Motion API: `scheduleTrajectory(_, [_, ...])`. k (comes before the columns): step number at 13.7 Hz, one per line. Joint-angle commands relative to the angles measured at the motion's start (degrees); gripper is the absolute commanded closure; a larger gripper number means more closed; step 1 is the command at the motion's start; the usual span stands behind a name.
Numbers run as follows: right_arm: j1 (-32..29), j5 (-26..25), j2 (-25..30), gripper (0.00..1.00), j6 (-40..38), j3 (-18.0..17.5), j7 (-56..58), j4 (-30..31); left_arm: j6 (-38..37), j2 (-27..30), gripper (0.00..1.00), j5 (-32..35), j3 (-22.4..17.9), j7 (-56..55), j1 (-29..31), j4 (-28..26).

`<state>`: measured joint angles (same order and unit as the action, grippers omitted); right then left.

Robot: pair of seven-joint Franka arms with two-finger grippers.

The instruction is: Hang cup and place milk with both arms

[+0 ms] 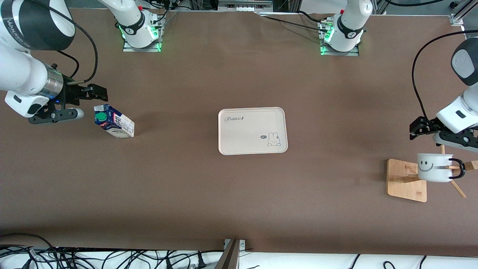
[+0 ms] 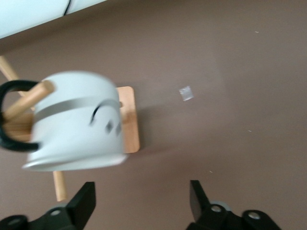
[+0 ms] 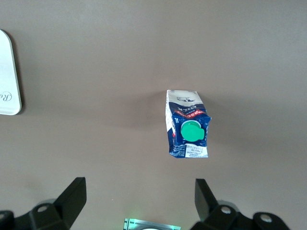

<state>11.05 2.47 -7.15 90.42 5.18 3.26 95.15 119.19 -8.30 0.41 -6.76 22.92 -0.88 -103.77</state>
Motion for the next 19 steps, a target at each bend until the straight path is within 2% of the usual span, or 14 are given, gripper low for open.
scheduleTrajectory(1, [2.0, -0.2, 0.4, 0.00, 1.8, -1.6, -2.5, -1.7, -6.2, 4.2, 0.00, -0.9, 3.0, -3.3, -1.6, 0.4])
scheduleTrajectory(3, [2.0, -0.4, 0.6, 0.00, 2.5, -2.2, -7.9, -4.0, -12.0, 6.9, 0.00, -0.9, 5.4, -7.4, -1.6, 0.0])
scheduleTrajectory(5, [1.6, -0.8, 2.2, 0.00, -0.8, -2.3, -8.6, -6.5, -16.7, 9.9, 0.00, -0.8, 6.8, -11.3, -1.7, -0.4])
scheduleTrajectory(6, [1.3, -1.8, 2.2, 0.00, -1.8, -2.3, -8.5, -8.5, -19.2, 11.4, 0.00, -0.8, 6.9, -12.1, -1.8, -0.8])
scheduleTrajectory(8, [0.3, -5.7, 2.4, 0.00, -1.3, -2.3, -8.7, -8.8, -20.6, 14.4, 0.00, -0.1, 6.4, -13.2, -3.1, -2.9])
scheduleTrajectory(9, [-1.8, -5.5, 2.7, 0.00, -2.0, -2.3, -8.3, -8.8, -21.3, 15.2, 0.00, 0.0, 5.5, -13.9, -3.6, -3.5])
scheduleTrajectory(12, [-6.5, -4.1, 2.9, 0.00, -6.9, -2.3, -8.2, -8.1, -24.4, 14.4, 0.00, -0.3, 4.7, -18.2, -3.2, -2.2])
scheduleTrajectory(14, [-8.3, -0.6, 2.8, 0.00, -5.9, -2.3, -4.6, -8.1, -24.3, 14.3, 0.00, -0.5, 4.9, -19.4, -3.1, -2.1])
scheduleTrajectory(19, [-9.0, -1.0, 3.5, 0.00, -3.9, -3.1, -1.8, -8.4, -23.1, 14.3, 0.00, -0.8, 4.5, -19.3, -2.9, -1.1])
